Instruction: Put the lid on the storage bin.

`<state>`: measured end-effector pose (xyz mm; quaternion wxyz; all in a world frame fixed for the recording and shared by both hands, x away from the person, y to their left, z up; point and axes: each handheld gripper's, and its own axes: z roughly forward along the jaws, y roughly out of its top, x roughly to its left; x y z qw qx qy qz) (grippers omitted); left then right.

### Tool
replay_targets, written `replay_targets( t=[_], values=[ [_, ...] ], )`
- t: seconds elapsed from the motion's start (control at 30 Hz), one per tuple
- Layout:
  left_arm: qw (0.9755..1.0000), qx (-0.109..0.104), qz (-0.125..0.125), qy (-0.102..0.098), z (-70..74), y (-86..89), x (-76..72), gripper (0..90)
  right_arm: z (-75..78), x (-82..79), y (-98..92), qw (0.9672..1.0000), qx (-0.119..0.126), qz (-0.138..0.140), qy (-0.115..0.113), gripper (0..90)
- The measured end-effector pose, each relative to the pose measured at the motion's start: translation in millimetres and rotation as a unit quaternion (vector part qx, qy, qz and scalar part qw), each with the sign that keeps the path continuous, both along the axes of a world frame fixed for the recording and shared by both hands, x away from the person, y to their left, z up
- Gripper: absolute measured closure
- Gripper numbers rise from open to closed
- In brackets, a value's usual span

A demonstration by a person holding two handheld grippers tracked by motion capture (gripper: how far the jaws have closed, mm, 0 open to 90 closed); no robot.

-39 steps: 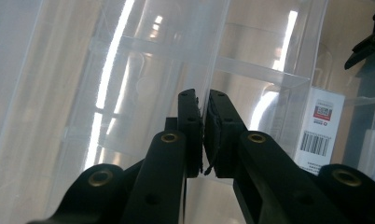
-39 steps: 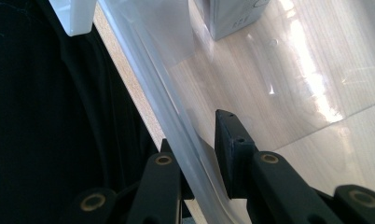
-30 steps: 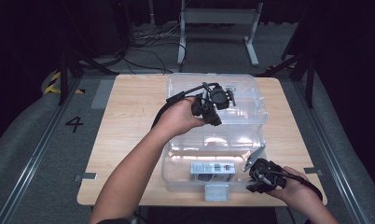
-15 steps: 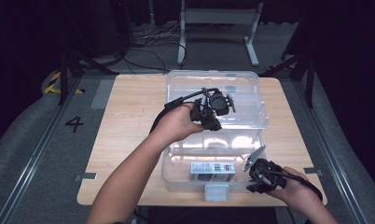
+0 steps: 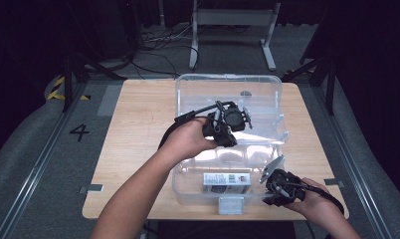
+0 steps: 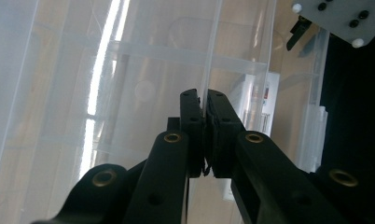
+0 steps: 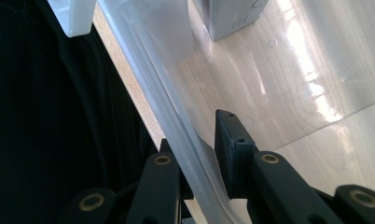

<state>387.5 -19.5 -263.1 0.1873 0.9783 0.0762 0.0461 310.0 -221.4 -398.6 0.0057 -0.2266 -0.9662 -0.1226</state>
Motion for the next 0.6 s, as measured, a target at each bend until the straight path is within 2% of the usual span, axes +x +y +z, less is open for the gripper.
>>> replay_targets(
  t=[0.1,0.6],
  values=[
    [0.9999,-0.004,0.000,0.011,-0.6,2.2,-1.5,86.3,-0.1,-0.2,-0.1,1.0000,0.001,0.002,0.000,78.5],
    [0.9998,0.003,-0.018,0.012,-5.4,2.0,-18.0,86.7,0.2,-0.8,0.0,1.0000,0.000,0.001,-0.001,78.4]
  ],
)
